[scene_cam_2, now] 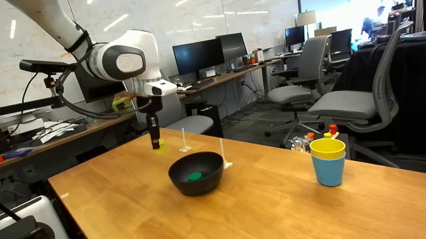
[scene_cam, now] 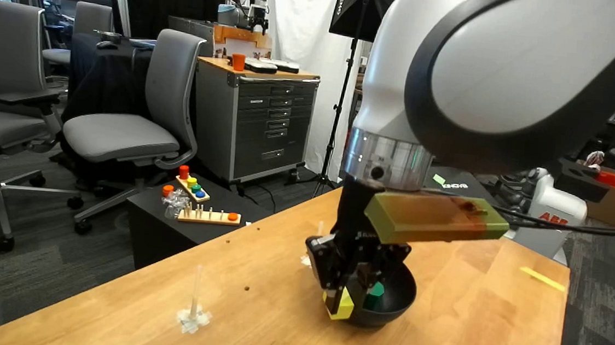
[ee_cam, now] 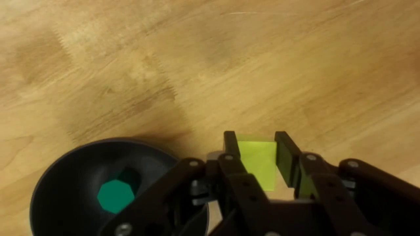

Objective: Put the green and yellow blocks one at a time in the bowl

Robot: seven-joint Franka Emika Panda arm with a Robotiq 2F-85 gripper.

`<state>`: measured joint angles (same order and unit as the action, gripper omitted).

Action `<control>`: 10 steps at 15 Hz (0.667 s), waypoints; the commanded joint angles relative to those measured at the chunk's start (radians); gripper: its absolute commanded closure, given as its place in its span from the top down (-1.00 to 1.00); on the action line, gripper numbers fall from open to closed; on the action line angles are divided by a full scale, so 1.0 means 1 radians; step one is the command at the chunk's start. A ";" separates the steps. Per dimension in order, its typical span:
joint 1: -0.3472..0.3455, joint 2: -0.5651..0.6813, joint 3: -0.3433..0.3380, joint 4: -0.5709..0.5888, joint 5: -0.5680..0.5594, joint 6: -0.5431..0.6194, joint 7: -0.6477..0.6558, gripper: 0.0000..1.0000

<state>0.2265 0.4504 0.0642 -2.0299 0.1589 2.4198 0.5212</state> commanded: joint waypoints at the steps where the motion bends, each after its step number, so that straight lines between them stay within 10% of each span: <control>1: -0.010 -0.089 -0.027 -0.007 -0.037 -0.025 -0.021 -0.83; 10: -0.039 -0.017 -0.178 0.038 -0.374 -0.048 -0.014 -0.83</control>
<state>0.1985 0.3885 -0.1056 -2.0216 -0.1623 2.3767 0.5198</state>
